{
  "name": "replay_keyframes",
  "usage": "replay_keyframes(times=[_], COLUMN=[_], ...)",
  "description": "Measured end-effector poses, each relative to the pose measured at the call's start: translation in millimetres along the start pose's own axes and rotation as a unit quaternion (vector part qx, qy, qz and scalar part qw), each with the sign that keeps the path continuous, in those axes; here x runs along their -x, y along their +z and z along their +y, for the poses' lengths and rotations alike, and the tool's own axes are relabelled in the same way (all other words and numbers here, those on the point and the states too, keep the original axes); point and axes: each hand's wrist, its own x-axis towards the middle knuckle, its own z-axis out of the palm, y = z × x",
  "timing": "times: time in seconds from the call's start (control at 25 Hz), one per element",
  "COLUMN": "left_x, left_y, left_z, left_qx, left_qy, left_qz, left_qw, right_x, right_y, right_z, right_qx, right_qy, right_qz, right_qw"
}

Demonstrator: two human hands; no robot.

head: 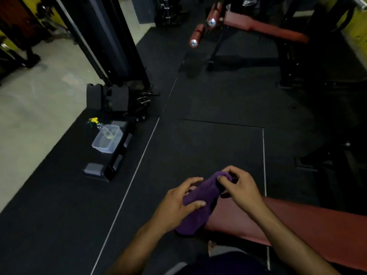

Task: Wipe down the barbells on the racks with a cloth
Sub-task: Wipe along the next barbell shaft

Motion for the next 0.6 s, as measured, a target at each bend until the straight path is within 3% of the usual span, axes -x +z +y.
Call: replay_keyframes(times=[0.12, 0.28, 0.4, 0.44, 0.52, 0.6], left_x=[-19.5, -46.8, -73.3, -82.5, -97.6, -102.9], left_y=[-38.9, -97.1, -147.4, -165.5, -200.7, -239.0], left_z=[-20.9, -43.3, -42.9, -42.6, -46.8, -52.9], left_qx=[0.015, 0.025, 0.039, 0.042, 0.01, 0.042], left_qy=[-0.021, -0.02, 0.007, 0.016, 0.04, 0.032], left_qz=[-0.01, 0.018, 0.053, 0.049, 0.01, -0.006], left_qw=[1.0, 0.999, 0.998, 0.998, 0.999, 0.999], right_x=[-36.8, -76.1, -108.2, -118.5, -132.5, -147.6], right_y=[19.3, 36.1, 62.9, 82.8, 133.6, 180.9], right_z=[-13.5, -27.0, -46.1, -56.1, -82.8, -107.3], right_qx=[0.037, 0.091, 0.283, 0.294, 0.222, 0.146], right_qy=[-0.015, -0.03, -0.124, -0.151, -0.16, -0.157], right_qz=[0.023, -0.008, -0.073, -0.122, -0.21, -0.216], right_qw=[0.999, 0.995, 0.948, 0.936, 0.939, 0.952])
